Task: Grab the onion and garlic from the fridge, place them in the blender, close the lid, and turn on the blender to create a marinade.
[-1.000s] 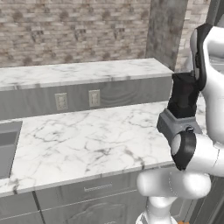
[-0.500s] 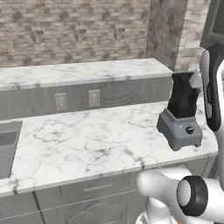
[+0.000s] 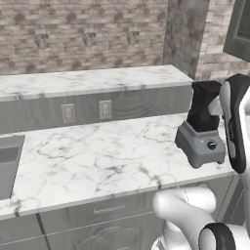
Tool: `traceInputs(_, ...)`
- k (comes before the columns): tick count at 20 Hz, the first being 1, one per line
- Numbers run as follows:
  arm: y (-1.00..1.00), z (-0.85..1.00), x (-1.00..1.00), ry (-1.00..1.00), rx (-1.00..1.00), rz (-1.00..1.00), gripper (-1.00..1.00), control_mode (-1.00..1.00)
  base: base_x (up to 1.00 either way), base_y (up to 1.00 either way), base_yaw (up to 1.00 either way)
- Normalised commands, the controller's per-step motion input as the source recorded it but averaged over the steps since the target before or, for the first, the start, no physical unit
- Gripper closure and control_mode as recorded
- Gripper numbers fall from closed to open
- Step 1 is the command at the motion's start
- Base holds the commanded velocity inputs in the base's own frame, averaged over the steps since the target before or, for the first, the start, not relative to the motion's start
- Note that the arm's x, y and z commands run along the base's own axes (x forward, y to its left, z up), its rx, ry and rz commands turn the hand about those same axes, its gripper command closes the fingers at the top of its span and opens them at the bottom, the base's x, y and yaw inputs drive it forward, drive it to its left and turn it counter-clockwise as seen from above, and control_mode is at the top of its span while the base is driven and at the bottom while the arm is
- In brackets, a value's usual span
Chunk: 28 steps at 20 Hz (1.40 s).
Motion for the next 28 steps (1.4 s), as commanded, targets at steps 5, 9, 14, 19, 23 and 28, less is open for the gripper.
traceInputs(5, 0.00, -0.48, 0.00, 0.00, 0.00, 0.00, 1.00, -1.00, 0.00, 0.00, 0.00)
traceInputs(9, 0.00, -0.24, 0.00, 0.00, 0.00, 0.00, 1.00, -1.00, 0.00, 0.00, 0.00)
traceInputs(14, 0.00, -0.21, 0.00, 0.00, 0.00, 0.00, 1.00, -1.00, 0.00, 0.00, 0.00)
traceInputs(19, -0.02, -0.10, 0.00, 0.00, 0.00, 0.00, 1.00, -1.00, 0.00, 0.00, 0.00)
traceInputs(23, 0.00, 0.00, 0.00, 0.00, 0.00, 0.00, 1.00, -1.00, 0.00, 0.00, 0.00)
traceInputs(28, 0.00, 0.00, 0.00, 0.01, 0.00, 0.00, 1.00, -1.00, 0.00, 0.00, 0.00)
